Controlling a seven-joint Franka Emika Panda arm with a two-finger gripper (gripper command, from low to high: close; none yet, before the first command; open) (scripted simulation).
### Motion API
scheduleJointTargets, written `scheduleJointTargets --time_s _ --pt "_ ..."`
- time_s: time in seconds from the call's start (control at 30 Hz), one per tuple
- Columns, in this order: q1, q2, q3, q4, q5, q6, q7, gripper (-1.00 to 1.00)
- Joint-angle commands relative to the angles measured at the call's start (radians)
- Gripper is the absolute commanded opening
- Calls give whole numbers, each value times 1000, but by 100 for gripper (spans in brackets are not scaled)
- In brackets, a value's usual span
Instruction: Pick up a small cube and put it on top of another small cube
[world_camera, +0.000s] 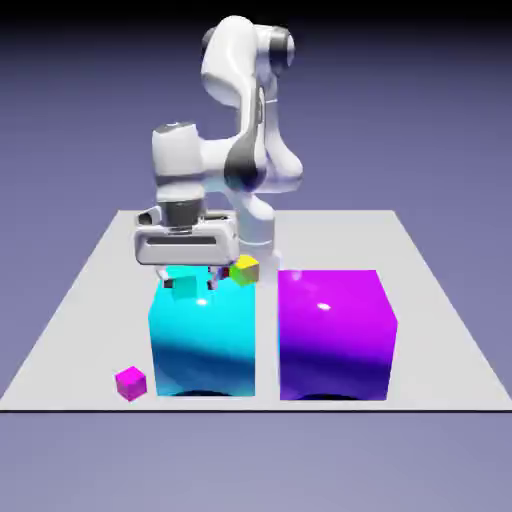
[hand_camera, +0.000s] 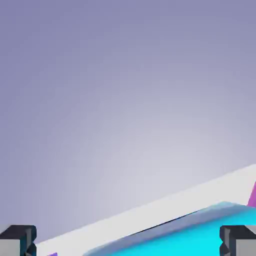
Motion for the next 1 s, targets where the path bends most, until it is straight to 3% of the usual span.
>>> scheduleJointTargets --time_s 0.0,0.53,0.73,0.83,0.87,0.97 --pt "3 36 -15 32 14 -34 -1 0" --pt "-28 616 -264 542 232 -571 -10 0" --pt "-8 772 -350 603 269 -621 -38 0" --pt "-1 837 -310 526 321 -491 -70 0" --pt "-1 837 -310 526 321 -490 -70 -100" --pt "-6 794 -336 577 286 -577 -48 -100"
